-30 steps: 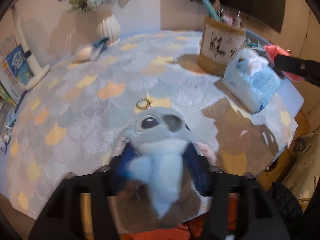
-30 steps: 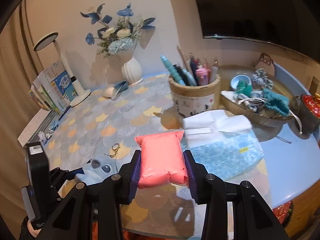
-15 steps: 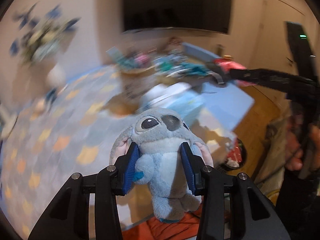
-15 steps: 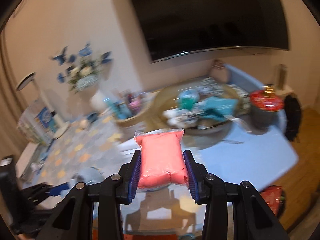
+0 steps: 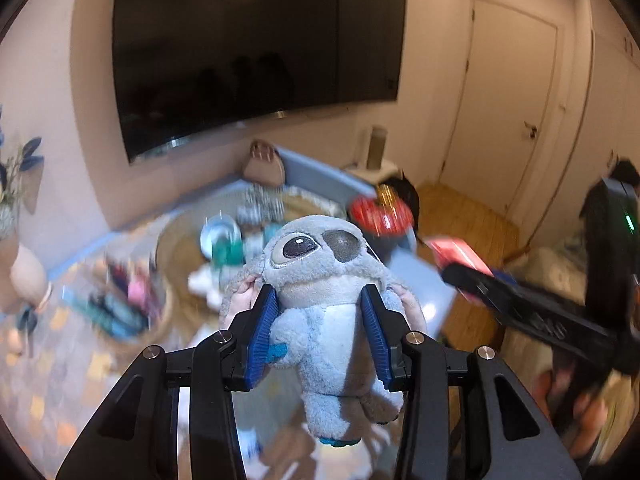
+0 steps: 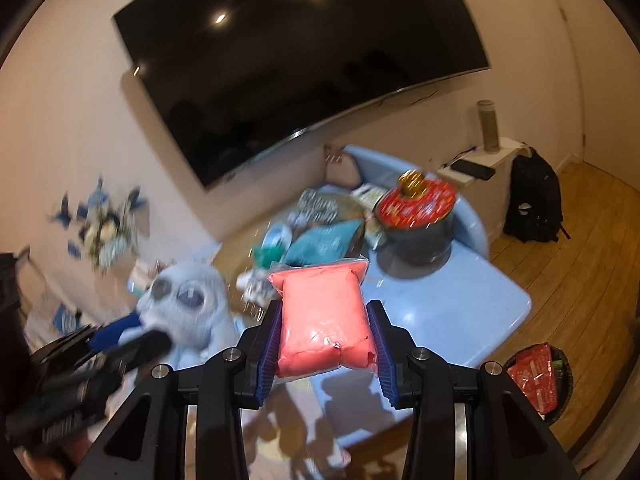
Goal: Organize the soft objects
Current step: 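Carry the plush toy and pink pack to the glass bowl, then open both grippers over the glass bowl to drop the items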
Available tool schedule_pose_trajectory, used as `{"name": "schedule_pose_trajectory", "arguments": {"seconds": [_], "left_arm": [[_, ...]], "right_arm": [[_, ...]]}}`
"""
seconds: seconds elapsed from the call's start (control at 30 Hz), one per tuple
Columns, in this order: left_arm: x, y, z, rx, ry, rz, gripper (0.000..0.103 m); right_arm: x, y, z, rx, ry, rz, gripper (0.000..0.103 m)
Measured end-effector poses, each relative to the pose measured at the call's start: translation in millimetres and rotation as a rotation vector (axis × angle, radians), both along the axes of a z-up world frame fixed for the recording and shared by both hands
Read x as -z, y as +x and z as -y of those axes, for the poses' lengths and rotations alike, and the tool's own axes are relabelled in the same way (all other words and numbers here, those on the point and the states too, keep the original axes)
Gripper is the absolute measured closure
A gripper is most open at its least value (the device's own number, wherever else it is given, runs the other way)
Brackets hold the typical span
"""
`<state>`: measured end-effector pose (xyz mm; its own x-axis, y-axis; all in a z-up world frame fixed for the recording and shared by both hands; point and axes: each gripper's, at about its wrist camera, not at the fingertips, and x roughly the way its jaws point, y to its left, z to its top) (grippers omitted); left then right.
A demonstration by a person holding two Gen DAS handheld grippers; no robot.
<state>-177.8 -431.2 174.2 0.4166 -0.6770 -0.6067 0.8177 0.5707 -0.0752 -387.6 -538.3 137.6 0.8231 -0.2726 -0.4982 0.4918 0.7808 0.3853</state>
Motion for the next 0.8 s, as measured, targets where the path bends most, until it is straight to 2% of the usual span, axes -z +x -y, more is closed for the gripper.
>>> {"name": "schedule_pose_trajectory", "arguments": {"seconds": [0.1,0.17,0.33,0.5,0.53,0.57,0.6,0.63,0.67,0.7,0.8], "left_arm": [[-13,33,19,-0.026,-0.015,0.009,0.063],[-17,53,28,-0.052,-0.017,0.006,0.063],[-11,103,40,-0.108,-0.011,-0.027,0.063],[6,137,45,-0.169,0.003,-0.073,0.061],[7,141,45,-0.183,0.001,-0.075,0.058],[6,144,43,-0.196,0.001,-0.065,0.050],[5,146,41,-0.215,0.002,-0.046,0.047],[2,146,37,-0.230,0.002,-0.028,0.041],[0,147,34,-0.228,-0.003,-0.024,0.023],[-1,147,30,-0.224,-0.016,-0.021,0.016],[-9,140,13,-0.223,-0.049,-0.010,0.016]], "right_arm": [[-14,7,20,0.045,0.040,0.081,0.062],[-25,24,30,0.054,0.040,0.098,0.062],[-42,96,43,0.025,0.007,0.067,0.062],[-43,155,52,0.063,-0.021,0.024,0.062],[-41,167,54,0.063,-0.017,0.009,0.061],[-39,176,58,0.066,-0.005,0.001,0.053],[-36,183,61,0.071,0.011,-0.005,0.037],[-32,188,66,0.082,0.030,-0.014,0.033],[-30,190,68,0.088,0.043,-0.013,0.030],[-28,189,71,0.084,0.054,-0.003,0.030],[-22,179,73,0.088,0.074,0.009,0.030]]}}
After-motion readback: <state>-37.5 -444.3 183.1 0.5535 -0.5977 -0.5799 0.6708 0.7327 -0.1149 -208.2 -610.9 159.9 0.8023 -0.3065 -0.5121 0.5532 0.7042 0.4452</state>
